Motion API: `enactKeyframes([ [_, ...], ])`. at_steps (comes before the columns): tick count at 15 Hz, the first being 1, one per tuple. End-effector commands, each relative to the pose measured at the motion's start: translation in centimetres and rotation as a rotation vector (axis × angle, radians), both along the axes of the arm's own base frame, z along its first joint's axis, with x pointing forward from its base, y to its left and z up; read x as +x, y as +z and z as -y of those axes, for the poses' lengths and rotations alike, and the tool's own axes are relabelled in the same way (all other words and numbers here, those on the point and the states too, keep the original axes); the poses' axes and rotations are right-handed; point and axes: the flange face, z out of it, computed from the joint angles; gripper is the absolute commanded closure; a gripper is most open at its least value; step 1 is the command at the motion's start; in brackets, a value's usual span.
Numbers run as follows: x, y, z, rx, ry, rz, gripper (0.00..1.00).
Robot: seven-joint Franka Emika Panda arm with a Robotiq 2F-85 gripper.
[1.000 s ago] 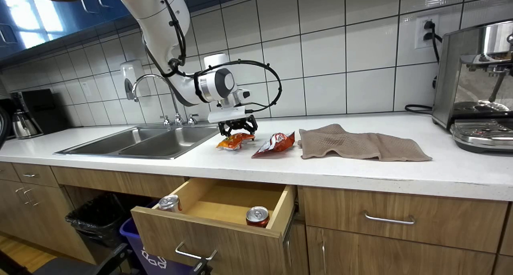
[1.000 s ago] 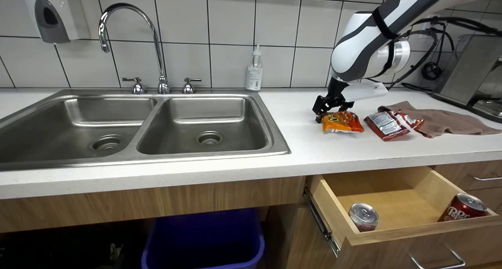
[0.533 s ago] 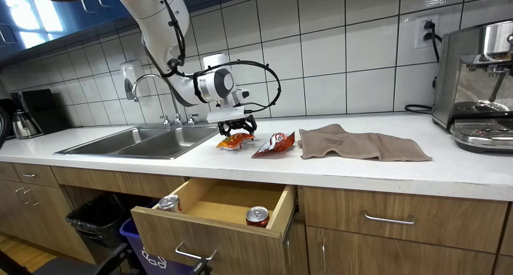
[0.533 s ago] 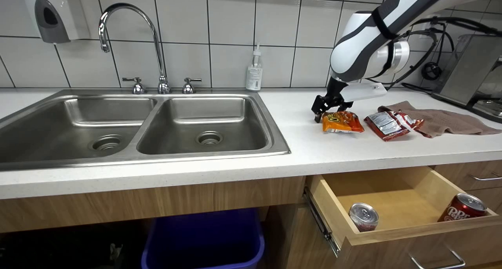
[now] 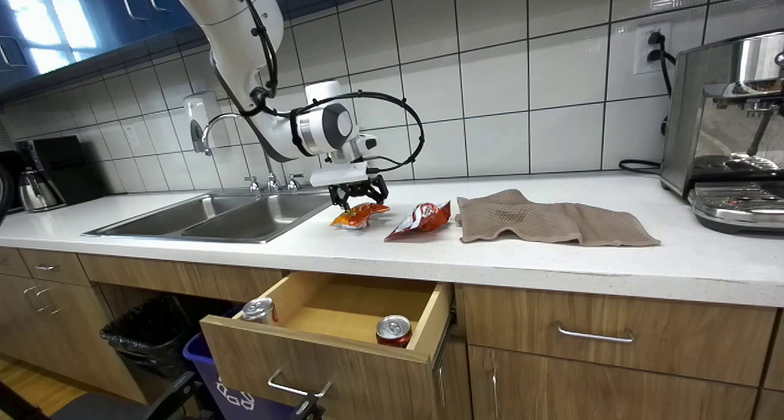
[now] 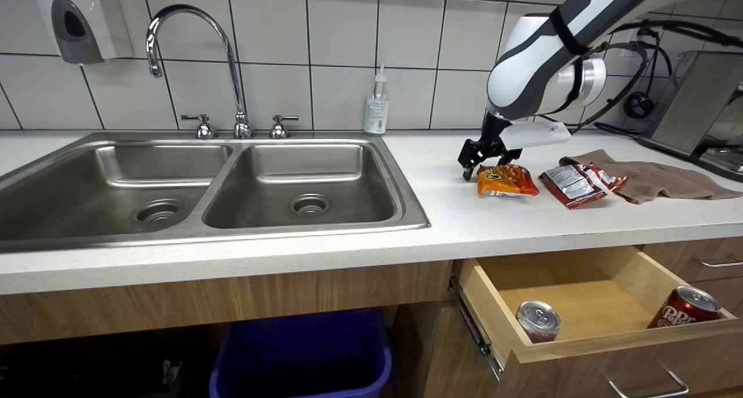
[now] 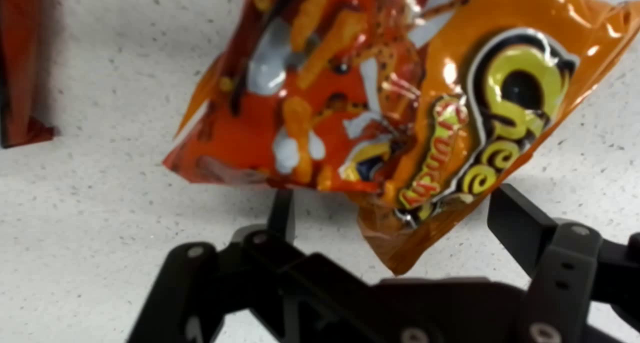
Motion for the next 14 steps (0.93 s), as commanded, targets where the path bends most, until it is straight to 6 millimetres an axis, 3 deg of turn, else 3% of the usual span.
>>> enactKeyframes([
  [1, -1.5, 1.0, 0.1, 0.011, -0.049, -0.028, 0.00],
  [14, -5.1, 1.8, 0.3, 0.005, -0.075, -0.073, 0.00],
])
